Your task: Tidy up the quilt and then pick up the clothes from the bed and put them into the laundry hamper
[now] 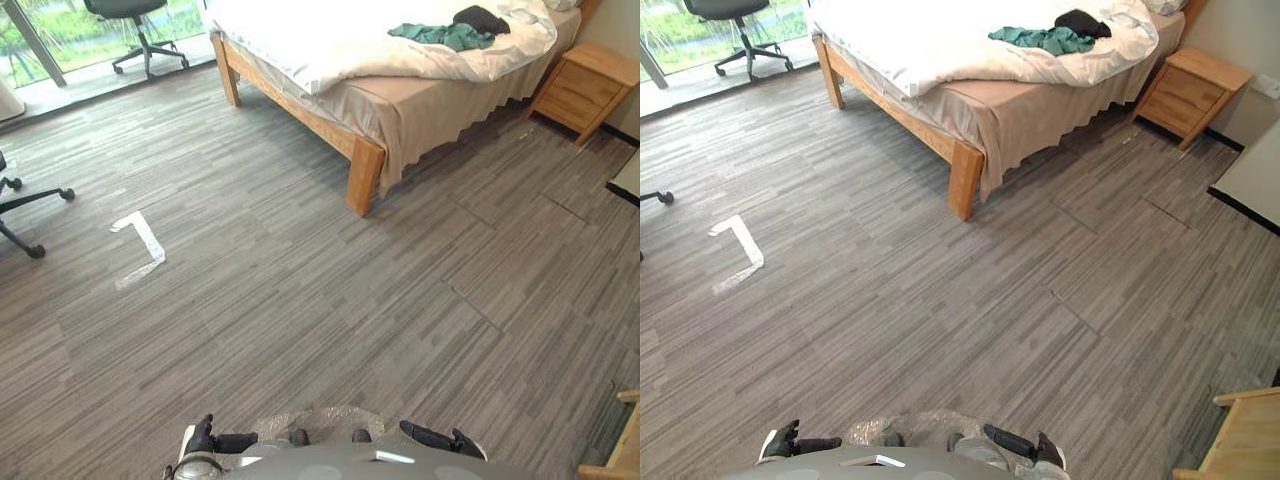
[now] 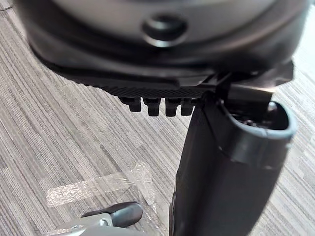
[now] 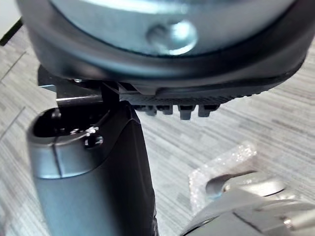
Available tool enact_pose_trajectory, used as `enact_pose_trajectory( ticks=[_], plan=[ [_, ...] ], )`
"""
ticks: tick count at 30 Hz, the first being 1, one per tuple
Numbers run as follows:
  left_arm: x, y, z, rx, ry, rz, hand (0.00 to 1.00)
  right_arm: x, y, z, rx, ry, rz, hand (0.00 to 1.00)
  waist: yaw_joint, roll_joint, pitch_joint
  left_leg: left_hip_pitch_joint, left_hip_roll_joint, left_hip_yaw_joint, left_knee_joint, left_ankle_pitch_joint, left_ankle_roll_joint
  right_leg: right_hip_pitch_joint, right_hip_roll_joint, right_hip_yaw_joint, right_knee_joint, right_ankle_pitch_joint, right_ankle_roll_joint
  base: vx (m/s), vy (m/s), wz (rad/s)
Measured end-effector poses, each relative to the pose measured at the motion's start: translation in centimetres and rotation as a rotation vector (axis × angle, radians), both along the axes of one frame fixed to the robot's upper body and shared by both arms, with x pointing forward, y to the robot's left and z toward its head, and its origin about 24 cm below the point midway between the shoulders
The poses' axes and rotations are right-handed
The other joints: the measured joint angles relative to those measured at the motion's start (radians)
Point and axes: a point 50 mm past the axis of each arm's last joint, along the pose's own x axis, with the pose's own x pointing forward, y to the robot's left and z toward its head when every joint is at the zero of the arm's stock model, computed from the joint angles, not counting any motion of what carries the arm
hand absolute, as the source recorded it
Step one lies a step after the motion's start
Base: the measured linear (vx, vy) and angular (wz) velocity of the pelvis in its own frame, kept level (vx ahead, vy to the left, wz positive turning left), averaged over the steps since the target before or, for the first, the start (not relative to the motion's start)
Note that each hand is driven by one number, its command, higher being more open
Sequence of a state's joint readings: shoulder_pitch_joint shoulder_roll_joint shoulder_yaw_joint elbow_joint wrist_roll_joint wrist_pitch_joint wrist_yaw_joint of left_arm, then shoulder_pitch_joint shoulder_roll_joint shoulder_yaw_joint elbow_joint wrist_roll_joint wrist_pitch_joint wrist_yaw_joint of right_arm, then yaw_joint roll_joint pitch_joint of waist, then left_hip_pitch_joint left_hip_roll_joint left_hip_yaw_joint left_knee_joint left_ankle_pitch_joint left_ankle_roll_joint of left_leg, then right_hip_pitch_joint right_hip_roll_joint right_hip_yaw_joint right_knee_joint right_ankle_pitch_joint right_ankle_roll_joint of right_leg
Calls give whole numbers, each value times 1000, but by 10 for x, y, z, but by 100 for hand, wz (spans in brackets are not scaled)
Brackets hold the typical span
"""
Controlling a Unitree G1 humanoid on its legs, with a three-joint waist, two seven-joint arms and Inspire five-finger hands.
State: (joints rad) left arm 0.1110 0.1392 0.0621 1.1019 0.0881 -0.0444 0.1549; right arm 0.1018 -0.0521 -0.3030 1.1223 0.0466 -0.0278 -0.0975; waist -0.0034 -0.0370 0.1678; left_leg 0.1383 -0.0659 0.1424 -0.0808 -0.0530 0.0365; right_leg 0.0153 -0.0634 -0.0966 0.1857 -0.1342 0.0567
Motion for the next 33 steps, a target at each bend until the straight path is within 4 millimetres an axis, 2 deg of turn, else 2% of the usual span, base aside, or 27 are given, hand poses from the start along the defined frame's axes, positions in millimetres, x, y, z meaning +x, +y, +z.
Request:
enact_pose_trajectory(
  ticks=[1,3,4,6,8,9,10,11,12,13,14,15,16,17,18,19,20,21,23,25,26,27,29,30,31,32,33],
  plan=[
    [2,1,1,6,-2,-17,100,3,1,1,2,-16,-10,100,-2,-6,19,8,3,25,-1,-8,7,-33,-8,-12,70,-26,33,-71,-53,-31],
    [4,0,1,11,-1,-23,100,7,0,2,-1,-36,-18,100,-12,7,35,23,24,56,-7,-12,12,-112,-13,-56,213,-35,44,-38,-40,-39],
    [3,1,0,16,6,-23,100,8,-2,3,-5,-49,-36,100,-26,8,38,31,37,71,-7,-19,8,-153,-44,-141,319,-59,9,20,-3,-32],
    [4,1,0,20,12,-24,100,8,-1,3,-2,-61,-64,100,-42,12,37,51,70,88,0,-40,-14,-178,-72,-216,368,-85,-30,112,-12,-34],
    [11,1,1,22,-2,-43,100,9,-1,3,6,-74,-92,100,-55,17,38,49,118,105,30,-68,-45,-206,-68,-231,322,-88,-36,209,-86,-39],
    [19,-2,2,15,-17,-59,100,10,-4,4,7,-83,-121,100,-56,32,47,49,160,122,48,-79,-67,-238,-57,-231,277,-87,-35,303,-159,-52],
    [28,-6,3,5,-35,-74,100,13,-7,5,9,-101,-156,100,-60,54,59,51,207,144,63,-92,-92,-282,-49,-236,223,-69,-15,322,-170,-55],
    [33,-8,4,0,-45,-79,100,16,-9,6,6,-112,-165,100,-62,64,65,56,227,158,64,-99,-105,-309,-51,-240,186,-54,6,363,-190,-56],
    [40,-11,5,-10,-61,-86,100,21,-13,8,6,-135,-192,100,-68,74,71,73,250,183,59,-106,-122,-364,-73,-245,97,4,32,517,-271,-46],
    [43,-13,6,-19,-68,-93,100,23,-14,9,8,-150,-203,100,-83,66,76,101,255,201,58,-115,-138,-401,-111,-257,19,61,49,443,-234,-38],
    [42,-15,5,-23,-65,-94,100,24,-15,10,8,-157,-208,100,-90,61,80,124,254,214,58,-122,-150,-403,-130,-259,-3,79,50,1071,-713,-21],
    [42,-22,4,-31,-72,-123,100,22,-16,9,23,-165,-264,100,-111,80,84,234,296,239,89,-143,-193,-407,-138,-243,65,195,10,1034,-827,-20],
    [47,-31,5,-54,-103,-120,100,23,-18,10,27,-180,-271,100,-114,111,80,175,363,231,249,-110,-212,-443,-113,-233,165,184,-38,1157,-957,-29],
    [47,-36,5,-65,-109,-117,100,23,-20,11,22,-181,-276,100,-110,124,79,143,391,216,325,-81,-193,-443,-96,-238,179,159,-70,643,-643,-36],
    [48,-43,4,-86,-114,-108,100,22,-23,11,13,-169,-262,100,-107,144,79,71,444,179,480,15,-144,-417,-59,-249,176,119,-93,702,-569,-31],
    [50,-47,5,-99,-127,-104,100,17,-21,8,16,-127,-243,100,-107,147,81,4,485,146,651,66,-108,-366,-28,-255,160,88,-111,723,-522,-23],
    [51,-48,6,-106,-137,-96,100,13,-20,6,17,-104,-246,100,-105,145,83,-18,501,135,735,65,-102,-326,-9,-255,143,80,-122,720,-437,-12],
    [52,-51,7,-117,-151,-77,100,12,-22,6,10,-74,-234,100,-103,142,93,-53,504,109,857,44,-99,-250,24,-255,101,61,-130,649,-372,-9],
    [62,-50,13,-118,-215,-45,100,14,-22,6,-24,-34,-149,100,-79,122,110,-179,434,10,1103,-65,-138,-77,85,-238,-5,17,-134,637,-339,-15],
    [73,-49,19,-116,-276,-27,100,27,-22,8,-48,-41,-64,100,-51,110,117,-292,361,45,1139,-133,-141,13,103,-220,-65,-7,-131,506,-221,-24],
    [77,-50,21,-116,-301,-23,100,34,-23,10,-63,-47,-37,100,-44,107,119,-348,330,86,1092,-163,-128,56,106,-218,-93,-19,-127,621,-203,-13],
    [81,-49,24,-121,-328,-3,100,42,-24,12,-74,-62,-16,100,-37,101,123,-397,292,166,967,-190,-115,112,103,-217,-127,-32,-114,662,-157,-3],
    [84,-48,26,-117,-342,10,100,55,-24,15,-78,-92,-16,100,-21,95,126,-430,225,306,671,-176,-89,194,100,-218,-170,-40,-106,605,-92,-10],
    [83,-45,25,-113,-335,29,100,59,-24,17,-80,-106,-26,100,-11,94,127,-432,180,389,466,-122,-52,247,100,-224,-193,-51,-87,501,-38,-20],
    [82,-44,24,-111,-326,36,100,60,-24,18,-81,-118,-27,100,-1,94,127,-434,158,414,384,-92,-28,275,102,-223,-205,-59,-73,759,-6,-34],
    [78,-44,22,-129,-316,101,100,60,-22,18,-82,-133,-28,100,21,103,119,-450,122,424,302,-27,64,333,121,-219,-197,-87,-34,664,26,-39],
    [78,-42,22,-136,-317,135,100,59,-17,17,-73,-130,-26,100,34,91,114,-442,112,394,313,31,131,343,116,-218,-164,-107,-20,851,55,-30]
  ],
)
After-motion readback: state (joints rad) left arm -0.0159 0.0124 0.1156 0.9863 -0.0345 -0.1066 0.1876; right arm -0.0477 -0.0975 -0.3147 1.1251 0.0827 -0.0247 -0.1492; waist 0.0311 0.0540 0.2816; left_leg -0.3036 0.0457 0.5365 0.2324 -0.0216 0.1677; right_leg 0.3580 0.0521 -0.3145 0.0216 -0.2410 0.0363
